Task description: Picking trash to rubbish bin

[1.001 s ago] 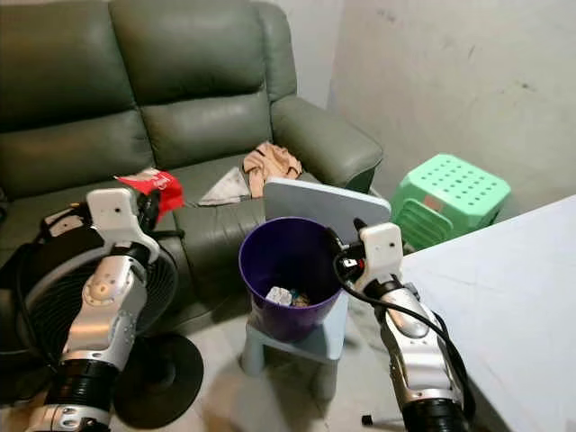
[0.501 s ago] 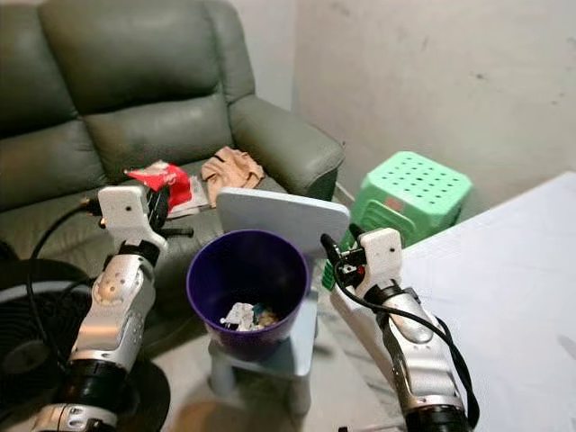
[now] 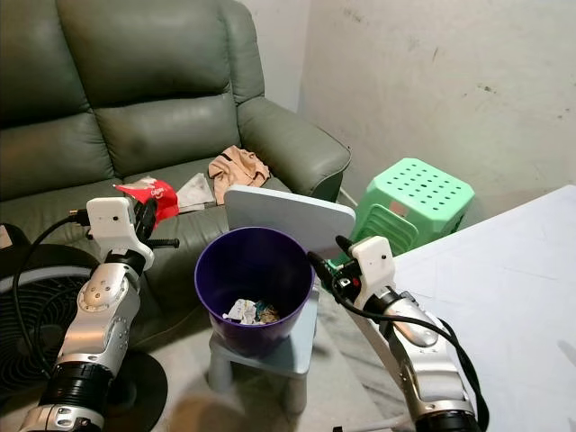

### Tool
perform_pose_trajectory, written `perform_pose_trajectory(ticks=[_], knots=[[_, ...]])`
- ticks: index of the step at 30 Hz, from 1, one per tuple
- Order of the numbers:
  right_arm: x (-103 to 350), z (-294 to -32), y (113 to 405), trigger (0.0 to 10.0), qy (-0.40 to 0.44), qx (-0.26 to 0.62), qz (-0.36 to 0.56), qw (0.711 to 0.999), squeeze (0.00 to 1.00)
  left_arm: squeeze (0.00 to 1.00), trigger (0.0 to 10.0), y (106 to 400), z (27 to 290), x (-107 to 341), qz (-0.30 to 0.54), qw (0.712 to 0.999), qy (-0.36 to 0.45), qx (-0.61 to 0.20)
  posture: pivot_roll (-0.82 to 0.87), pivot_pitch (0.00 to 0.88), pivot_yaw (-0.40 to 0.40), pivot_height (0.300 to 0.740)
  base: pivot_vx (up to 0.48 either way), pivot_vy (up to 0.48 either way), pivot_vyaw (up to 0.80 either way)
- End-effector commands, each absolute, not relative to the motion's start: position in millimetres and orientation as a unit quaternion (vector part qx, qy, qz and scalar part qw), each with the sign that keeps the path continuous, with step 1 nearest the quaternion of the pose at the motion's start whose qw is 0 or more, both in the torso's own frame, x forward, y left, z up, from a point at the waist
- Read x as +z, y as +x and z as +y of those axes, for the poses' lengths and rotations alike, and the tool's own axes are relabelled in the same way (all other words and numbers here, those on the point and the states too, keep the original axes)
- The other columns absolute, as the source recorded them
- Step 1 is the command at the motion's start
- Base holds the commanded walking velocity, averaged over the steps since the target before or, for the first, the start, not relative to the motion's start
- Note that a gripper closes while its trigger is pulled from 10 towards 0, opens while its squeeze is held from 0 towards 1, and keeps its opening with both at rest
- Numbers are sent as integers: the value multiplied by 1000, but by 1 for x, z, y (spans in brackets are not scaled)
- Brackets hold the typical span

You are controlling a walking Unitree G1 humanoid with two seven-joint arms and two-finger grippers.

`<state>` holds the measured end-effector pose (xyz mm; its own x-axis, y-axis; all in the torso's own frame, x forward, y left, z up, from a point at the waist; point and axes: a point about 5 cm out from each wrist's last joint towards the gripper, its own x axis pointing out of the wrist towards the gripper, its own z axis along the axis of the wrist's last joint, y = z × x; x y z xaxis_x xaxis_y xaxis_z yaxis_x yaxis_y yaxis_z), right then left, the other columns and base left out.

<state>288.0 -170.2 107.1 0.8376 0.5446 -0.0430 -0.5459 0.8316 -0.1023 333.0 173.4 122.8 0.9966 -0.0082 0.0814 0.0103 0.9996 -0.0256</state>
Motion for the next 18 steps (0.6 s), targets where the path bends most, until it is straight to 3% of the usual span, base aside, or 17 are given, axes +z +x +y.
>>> perform_pose_trajectory(ticks=[1,2,10,18], knots=[[113,-169,285,10000,-59,303,-6,951,1000,0,10000,337,169,127,-47,999,-9,-22,127,58,-92,740,0,0,0],[114,-168,283,10000,-63,308,-3,949,27,0,10000,338,168,127,-45,998,-3,-33,113,66,-93,740,0,0,0],[116,-171,263,10000,-50,336,7,941,0,0,10000,344,161,126,-45,991,31,-125,67,114,-85,740,0,0,0],[121,-170,242,10000,-43,348,18,936,0,0,10000,353,161,124,-30,989,34,-140,6,177,-90,740,0,0,0]])
